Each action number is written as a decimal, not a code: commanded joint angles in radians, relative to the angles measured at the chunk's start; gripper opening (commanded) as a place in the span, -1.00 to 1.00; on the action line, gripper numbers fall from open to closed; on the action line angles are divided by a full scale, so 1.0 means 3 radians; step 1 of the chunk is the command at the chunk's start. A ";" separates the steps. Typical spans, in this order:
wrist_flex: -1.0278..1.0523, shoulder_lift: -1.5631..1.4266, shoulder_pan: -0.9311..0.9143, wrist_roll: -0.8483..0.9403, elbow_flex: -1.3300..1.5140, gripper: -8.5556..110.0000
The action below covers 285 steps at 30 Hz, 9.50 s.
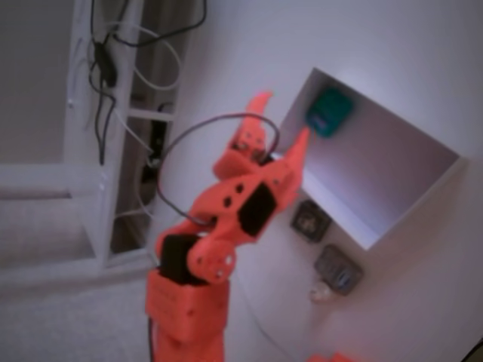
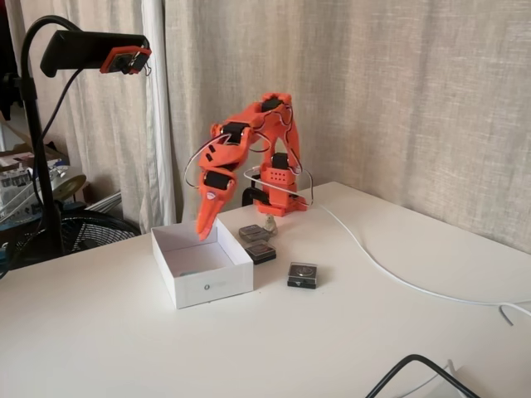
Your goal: Grasp the green cube and put it in the bin.
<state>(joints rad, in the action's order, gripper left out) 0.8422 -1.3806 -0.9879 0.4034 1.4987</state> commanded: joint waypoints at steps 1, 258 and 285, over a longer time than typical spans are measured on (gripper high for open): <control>-0.0005 -0.0092 0.0097 0.0061 -0.0092 -0.36; 0.1646 -0.6438 0.4357 -0.0291 0.4822 -1.00; 0.1646 -0.6438 0.4357 -0.0291 0.4822 -1.00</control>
<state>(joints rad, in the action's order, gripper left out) 1.3330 -3.3027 0.3145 0.3145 2.9452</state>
